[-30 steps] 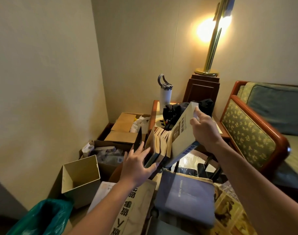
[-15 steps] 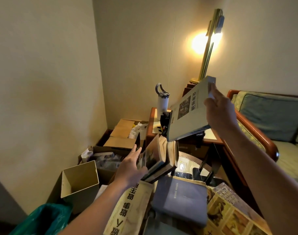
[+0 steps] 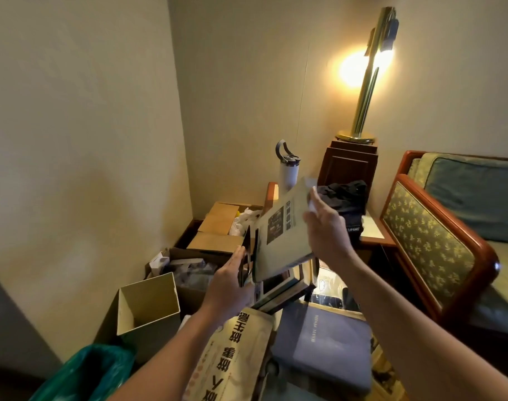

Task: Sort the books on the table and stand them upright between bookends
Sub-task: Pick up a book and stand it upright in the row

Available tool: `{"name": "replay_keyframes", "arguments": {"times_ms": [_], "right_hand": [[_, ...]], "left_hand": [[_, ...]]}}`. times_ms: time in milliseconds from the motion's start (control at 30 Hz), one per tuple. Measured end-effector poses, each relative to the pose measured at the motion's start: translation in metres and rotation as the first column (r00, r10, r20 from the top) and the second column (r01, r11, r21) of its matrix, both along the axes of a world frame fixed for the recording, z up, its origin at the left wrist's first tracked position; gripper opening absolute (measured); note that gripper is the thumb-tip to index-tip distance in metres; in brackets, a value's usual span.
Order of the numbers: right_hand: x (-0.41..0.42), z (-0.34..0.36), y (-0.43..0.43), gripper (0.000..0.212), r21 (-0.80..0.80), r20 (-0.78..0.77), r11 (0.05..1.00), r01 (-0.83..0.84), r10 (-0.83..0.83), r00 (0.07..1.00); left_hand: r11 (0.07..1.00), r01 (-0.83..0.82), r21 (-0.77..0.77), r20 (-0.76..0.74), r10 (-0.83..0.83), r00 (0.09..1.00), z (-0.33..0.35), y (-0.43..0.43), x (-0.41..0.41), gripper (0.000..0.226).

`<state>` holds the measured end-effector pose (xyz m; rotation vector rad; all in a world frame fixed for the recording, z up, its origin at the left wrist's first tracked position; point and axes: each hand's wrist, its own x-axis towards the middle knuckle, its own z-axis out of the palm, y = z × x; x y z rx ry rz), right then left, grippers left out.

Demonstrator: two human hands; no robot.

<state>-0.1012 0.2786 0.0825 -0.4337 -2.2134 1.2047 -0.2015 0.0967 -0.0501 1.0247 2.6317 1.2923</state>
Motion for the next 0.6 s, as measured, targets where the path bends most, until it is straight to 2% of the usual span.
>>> {"name": "replay_keyframes", "arguments": {"times_ms": [167, 267, 333, 433, 533, 600], "right_hand": [[-0.035, -0.035, -0.009, 0.058, -0.064, 0.139, 0.998, 0.013, -0.004, 0.990], [-0.052, -0.048, -0.018, 0.058, -0.099, 0.223, 0.995, 0.012, 0.011, 0.975], [-0.061, -0.051, -0.023, 0.056, -0.123, 0.239, 0.992, -0.006, 0.035, 0.970], [-0.075, -0.052, -0.025, 0.053, -0.163, 0.315, 0.985, -0.051, 0.101, 0.944], [-0.082, -0.058, -0.025, 0.046, -0.389, 0.289, 0.917, -0.088, 0.212, 0.934], [-0.082, -0.060, -0.028, 0.046, -0.487, 0.245, 0.861, -0.147, 0.296, 0.923]], "left_hand": [[0.997, 0.080, -0.016, 0.037, -0.079, 0.996, 0.006, 0.002, -0.001, 0.100], [0.987, 0.138, -0.077, -0.031, -0.141, 0.990, 0.012, 0.008, 0.002, 0.101], [0.987, 0.150, -0.059, -0.054, -0.153, 0.987, 0.015, 0.013, 0.000, 0.097], [0.984, 0.171, 0.056, 0.057, -0.174, 0.983, 0.016, 0.017, -0.007, 0.083], [0.943, 0.142, 0.300, 0.240, -0.219, 0.946, 0.015, 0.022, -0.013, 0.048], [0.949, 0.094, 0.301, 0.231, -0.169, 0.958, 0.019, 0.022, -0.014, 0.038]]}}
